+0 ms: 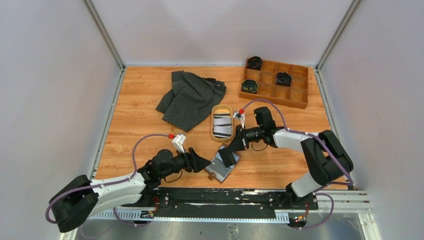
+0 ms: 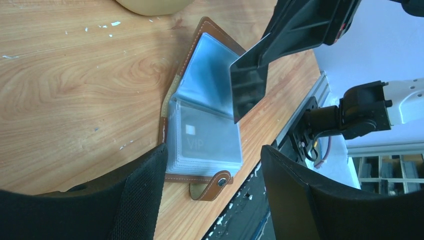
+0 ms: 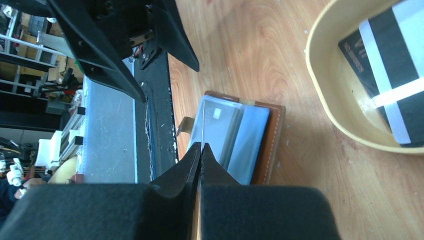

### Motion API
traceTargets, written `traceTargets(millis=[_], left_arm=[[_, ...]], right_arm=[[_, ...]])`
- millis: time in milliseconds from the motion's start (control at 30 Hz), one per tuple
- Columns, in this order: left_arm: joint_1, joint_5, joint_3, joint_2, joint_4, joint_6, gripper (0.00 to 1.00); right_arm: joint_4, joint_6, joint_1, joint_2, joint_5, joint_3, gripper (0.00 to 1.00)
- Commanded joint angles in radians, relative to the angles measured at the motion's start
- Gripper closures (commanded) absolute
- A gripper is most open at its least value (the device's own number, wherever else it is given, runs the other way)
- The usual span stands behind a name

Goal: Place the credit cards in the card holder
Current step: Insert the credit card into the card holder.

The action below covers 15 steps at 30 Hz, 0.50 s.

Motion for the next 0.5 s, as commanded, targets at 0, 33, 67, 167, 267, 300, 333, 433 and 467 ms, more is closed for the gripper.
traceTargets(millis=[0, 33, 67, 167, 267, 300, 333, 433, 467], left_arm=[[-0.040, -0.101, -0.031, -0.001, 0.012, 0.012, 0.29], [-0.053, -0.120, -0.033, 0.005, 0.012, 0.015, 0.30], [-0.068, -0.147, -0.035, 0.015, 0.012, 0.015, 0.32], [-0.107, -0.203, -0.031, 0.048, 0.011, 0.009, 0.35], [-0.141, -0.244, -0.014, 0.080, 0.011, -0.006, 0.37], [-0.152, -0.261, -0.013, 0.090, 0.011, -0.021, 0.38], [-0.164, -0.281, -0.013, 0.096, 0.011, -0.036, 0.38], [-0.206, -0.359, -0.033, 0.093, 0.011, -0.104, 0.40], [-0.218, -0.386, -0.044, 0.089, 0.010, -0.130, 0.40]], right_arm=[[-0.042, -0.024, 0.015, 0.058, 0.006, 0.026, 1.00], [-0.040, -0.026, 0.015, 0.064, 0.002, 0.027, 1.00], [-0.041, -0.027, 0.015, 0.069, -0.002, 0.029, 1.00], [-0.059, -0.048, 0.013, 0.066, -0.002, 0.038, 1.00], [-0.061, -0.054, 0.010, 0.053, 0.006, 0.037, 1.00], [-0.061, -0.052, 0.006, 0.051, 0.005, 0.038, 1.00], [-0.062, -0.051, 0.002, 0.049, 0.005, 0.044, 1.00], [-0.064, -0.045, -0.018, 0.037, 0.012, 0.044, 1.00], [-0.062, -0.045, -0.022, 0.033, 0.022, 0.039, 1.00]])
